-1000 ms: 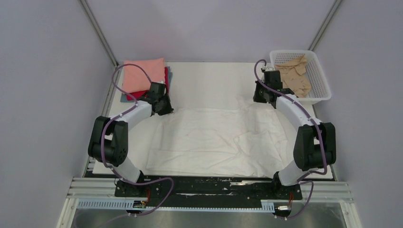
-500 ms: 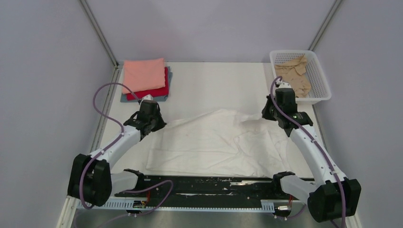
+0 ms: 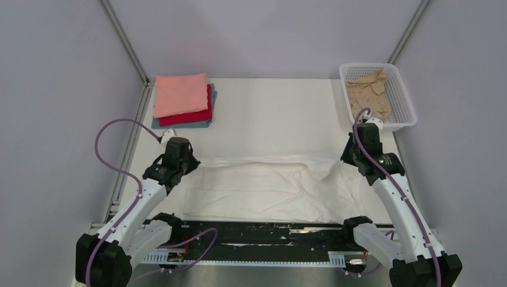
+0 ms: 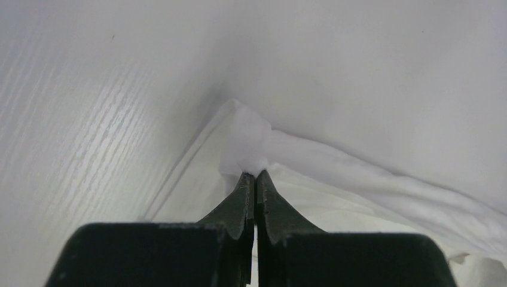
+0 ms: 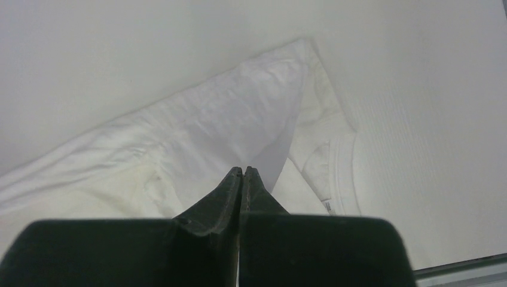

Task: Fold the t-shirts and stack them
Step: Fold the other side of the tshirt into a rectangle

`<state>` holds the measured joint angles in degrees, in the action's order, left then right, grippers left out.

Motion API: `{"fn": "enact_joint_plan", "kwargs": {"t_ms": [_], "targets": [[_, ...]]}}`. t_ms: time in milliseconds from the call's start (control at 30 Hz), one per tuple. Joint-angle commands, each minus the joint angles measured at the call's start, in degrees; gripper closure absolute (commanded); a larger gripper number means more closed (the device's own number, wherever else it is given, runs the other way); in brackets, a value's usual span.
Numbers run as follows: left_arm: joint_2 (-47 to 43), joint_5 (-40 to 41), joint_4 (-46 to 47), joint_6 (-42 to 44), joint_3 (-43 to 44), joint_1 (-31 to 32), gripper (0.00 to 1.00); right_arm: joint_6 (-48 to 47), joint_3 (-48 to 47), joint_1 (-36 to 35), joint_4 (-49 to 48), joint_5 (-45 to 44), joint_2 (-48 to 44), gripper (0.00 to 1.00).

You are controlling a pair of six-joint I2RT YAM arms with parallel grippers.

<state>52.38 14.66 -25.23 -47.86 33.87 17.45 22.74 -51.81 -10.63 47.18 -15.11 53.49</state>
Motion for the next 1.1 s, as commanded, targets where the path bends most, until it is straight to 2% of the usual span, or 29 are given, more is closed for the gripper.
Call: {"fn": "enact_joint_plan", "kwargs": {"t_ms": [0,133,500,700,900,967,1000,1033,1067], "targets": [[-2.9,4.0,-2.3,-3.2,-1.2,0.1,1.0,3.2,-2.5,-0.1,3.2,-1.4,-4.0,0.99],[-5.0,5.3,-3.9,-4.7,-2.2,0.1,1.0,5.2,-4.8,-0.1,8.8,-2.0,-5.5,0.98],[-7.8,3.1,-5.1,-6.0,-4.6,0.1,1.0,6.8,-3.8,0.0,14.5,0.5,-8.0,0.98],[-7.7,1.4,-4.9,-7.6,-6.6,0.1,1.0,7.1,-2.2,-0.1,19.2,0.7,-9.4,0.98],[-7.0,2.8,-6.3,-10.1,-7.5,0.1,0.99,7.4,2.3,0.0,22.3,4.8,-9.6,0.94],[-7.1,4.5,-8.7,-11.5,-7.0,0.1,0.92,8.1,3.3,-0.1,26.1,3.7,-8.7,0.88],[-7.2,5.1,-10.7,-12.4,-6.7,0.1,0.78,8.7,3.2,-0.1,27.5,4.7,-8.8,0.77],[-7.7,6.5,-11.5,-12.9,-6.5,0.1,0.68,8.0,2.8,0.0,28.1,6.3,-9.3,0.66],[-8.1,7.2,-13.1,-13.9,-6.4,0.1,0.51,8.0,1.8,-0.1,28.8,6.7,-9.9,0.52]]}}
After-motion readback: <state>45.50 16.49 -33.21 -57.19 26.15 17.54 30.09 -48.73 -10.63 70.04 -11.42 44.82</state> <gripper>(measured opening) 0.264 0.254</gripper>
